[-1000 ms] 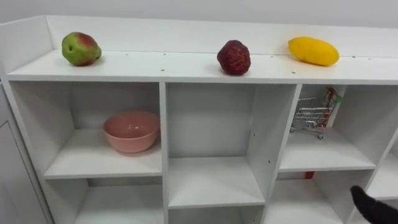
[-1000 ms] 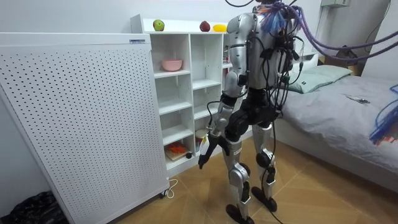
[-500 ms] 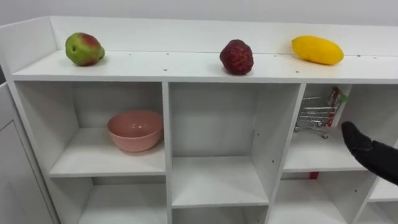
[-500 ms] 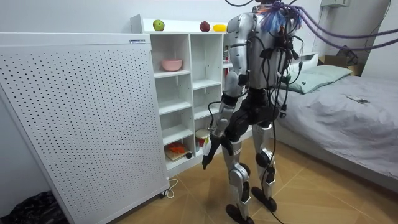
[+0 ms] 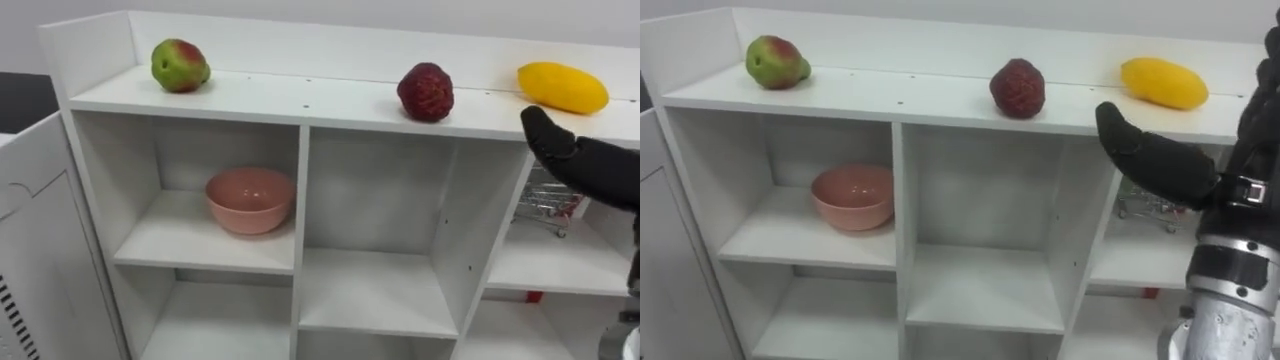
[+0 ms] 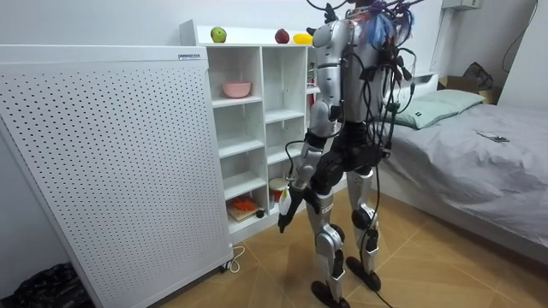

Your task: Arrange fruit in the closet

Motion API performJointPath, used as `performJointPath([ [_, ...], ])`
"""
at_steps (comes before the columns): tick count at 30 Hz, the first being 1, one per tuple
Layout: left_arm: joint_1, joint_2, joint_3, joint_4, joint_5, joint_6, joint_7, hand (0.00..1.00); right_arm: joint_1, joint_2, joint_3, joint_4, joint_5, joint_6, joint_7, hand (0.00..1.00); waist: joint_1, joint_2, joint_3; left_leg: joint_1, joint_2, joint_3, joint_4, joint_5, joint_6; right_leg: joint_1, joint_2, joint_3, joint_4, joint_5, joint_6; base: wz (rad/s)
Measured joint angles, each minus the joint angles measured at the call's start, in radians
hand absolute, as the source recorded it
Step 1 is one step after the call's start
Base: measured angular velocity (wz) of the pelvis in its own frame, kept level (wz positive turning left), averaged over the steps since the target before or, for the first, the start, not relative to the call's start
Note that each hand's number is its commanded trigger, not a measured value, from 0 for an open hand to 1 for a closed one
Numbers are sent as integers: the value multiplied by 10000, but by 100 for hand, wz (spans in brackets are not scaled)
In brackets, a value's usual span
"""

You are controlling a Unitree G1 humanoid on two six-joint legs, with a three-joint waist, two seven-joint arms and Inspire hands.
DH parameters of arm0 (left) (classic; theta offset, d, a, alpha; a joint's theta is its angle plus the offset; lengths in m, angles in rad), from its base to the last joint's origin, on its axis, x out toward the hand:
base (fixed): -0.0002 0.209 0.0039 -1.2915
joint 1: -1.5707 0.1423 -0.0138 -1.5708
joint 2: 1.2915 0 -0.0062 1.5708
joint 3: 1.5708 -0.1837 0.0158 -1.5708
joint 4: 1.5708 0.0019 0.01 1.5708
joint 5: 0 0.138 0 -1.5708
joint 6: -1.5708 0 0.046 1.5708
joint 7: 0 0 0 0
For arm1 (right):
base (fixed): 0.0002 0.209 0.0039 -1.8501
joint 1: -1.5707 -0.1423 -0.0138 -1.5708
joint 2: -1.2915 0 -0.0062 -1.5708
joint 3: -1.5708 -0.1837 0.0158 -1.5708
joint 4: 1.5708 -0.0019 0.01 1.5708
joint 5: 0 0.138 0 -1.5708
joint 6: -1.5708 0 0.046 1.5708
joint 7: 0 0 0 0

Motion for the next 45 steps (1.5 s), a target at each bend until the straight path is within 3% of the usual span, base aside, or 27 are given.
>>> performJointPath([
  [4,-90,7,-15,77,70,66,50,0,-488,-15,98,477,371,63,259,0,158,-63,104,-87,-11,-139,140,0,0,63,-24,-287,3,0,0,10],
  [9,-122,-28,-4,-78,107,300,-23,0,-1768,-149,192,1869,731,342,618,0,309,-79,93,-250,-10,-212,214,22,-13,-13,-25,-342,10,0,0,5],
  [12,-92,-1,-8,-277,98,343,-98,0,-2214,-608,533,2372,912,550,984,0,337,-98,80,-274,-13,-280,208,23,-15,-11,-16,-337,12,0,0,8],
  [17,-193,105,-22,-436,89,376,-278,0,-2465,-854,973,2657,1096,639,1598,0,354,-175,36,-346,-10,-343,195,25,-17,-78,-5,-233,6,0,0,6],
  [22,-280,172,-9,-446,161,390,-307,0,-2490,-1157,1195,3206,1703,791,2237,0,593,-280,-26,-319,-11,-456,143,25,-17,-75,3,-252,2,0,-1,0],
  [34,-258,196,9,-631,298,868,-704,0,-2887,-1355,1256,4031,2147,1142,2669,0,633,-366,-16,-348,-9,-524,177,35,-33,-65,13,-264,0,0,-1,1],
  [35,-258,197,9,-642,298,880,-705,0,-2888,-1375,1256,4071,2201,1156,2668,13,635,-383,-16,-348,-9,-525,184,35,-34,-58,13,-264,0,0,-1,0],
  [37,-287,201,10,-650,296,893,-705,0,-2895,-1598,1269,4222,2279,1202,2709,100,613,-454,12,-361,-14,-547,224,35,-33,-33,11,-259,1,0,-1,0],
  [42,-292,211,30,-682,299,1086,-704,0,-3097,-1969,1265,4737,2296,1375,2848,100,581,-509,14,-422,-18,-547,319,35,-33,-39,10,-258,6,9,-14,0],
  [45,-256,247,29,-734,283,1089,-703,0,-3400,-1995,1265,5163,2311,1431,2978,100,558,-510,14,-491,-14,-532,399,36,-36,-79,12,-262,10,11,-19,0],
])
